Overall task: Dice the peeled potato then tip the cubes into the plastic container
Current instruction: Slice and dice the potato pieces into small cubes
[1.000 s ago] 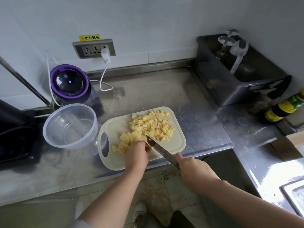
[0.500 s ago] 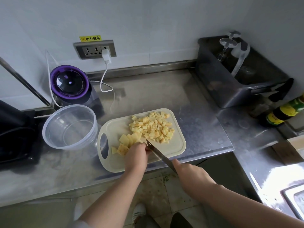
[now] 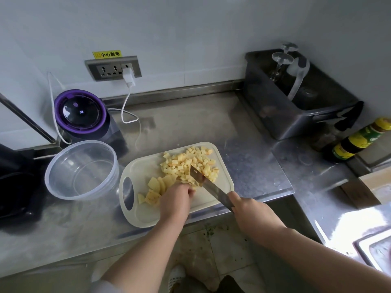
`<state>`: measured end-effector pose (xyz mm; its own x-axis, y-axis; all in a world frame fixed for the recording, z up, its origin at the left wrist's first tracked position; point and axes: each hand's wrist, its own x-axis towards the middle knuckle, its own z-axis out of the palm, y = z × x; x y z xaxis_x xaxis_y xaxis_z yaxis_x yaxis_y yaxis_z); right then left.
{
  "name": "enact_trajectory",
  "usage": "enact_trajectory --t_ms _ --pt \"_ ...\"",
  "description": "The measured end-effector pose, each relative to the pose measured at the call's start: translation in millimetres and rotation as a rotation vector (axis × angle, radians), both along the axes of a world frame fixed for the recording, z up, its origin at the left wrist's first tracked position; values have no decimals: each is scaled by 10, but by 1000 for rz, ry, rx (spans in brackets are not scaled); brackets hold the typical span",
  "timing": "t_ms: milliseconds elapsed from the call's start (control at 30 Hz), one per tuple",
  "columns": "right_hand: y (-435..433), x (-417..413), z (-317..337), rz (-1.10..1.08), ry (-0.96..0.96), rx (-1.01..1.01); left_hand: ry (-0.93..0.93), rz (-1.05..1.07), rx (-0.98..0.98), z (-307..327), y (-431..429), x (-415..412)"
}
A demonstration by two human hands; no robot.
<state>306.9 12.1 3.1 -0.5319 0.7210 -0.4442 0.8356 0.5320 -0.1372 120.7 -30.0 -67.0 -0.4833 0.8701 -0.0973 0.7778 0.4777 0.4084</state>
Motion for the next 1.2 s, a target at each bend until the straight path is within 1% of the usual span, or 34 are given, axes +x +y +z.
enact_trajectory --t_ms 67,133,200,267,333,467,533,800,1067,1200 --pt "3 -32 10 -14 -7 -10 -53 -22 29 19 -38 -56" --pt "-11 -75 14 -12 10 -24 -56 -29 73 69 -134 -170" --pt "-27 -136 11 -4 46 -36 -51 29 141 126 -251 -353" --pt "-39 -222 7 4 75 -41 -54 122 162 153 -374 -585" --pt "-43 -322 -9 10 99 -47 -76 155 97 149 -485 -812" --pt "-61 -502 -26 34 106 -54 -77 29 -142 68 -646 -1086" --pt "-77 -557 -25 49 104 -56 -64 0 -198 31 -687 -1133" --pt "-89 -612 -47 41 95 -52 -58 -32 -191 36 -753 -1201" --pt "-96 -596 -70 21 87 -40 -183 -30 -195 43 -818 -1206" --pt "-106 -596 -54 12 93 -54 -214 -38 -208 46 -846 -1127"
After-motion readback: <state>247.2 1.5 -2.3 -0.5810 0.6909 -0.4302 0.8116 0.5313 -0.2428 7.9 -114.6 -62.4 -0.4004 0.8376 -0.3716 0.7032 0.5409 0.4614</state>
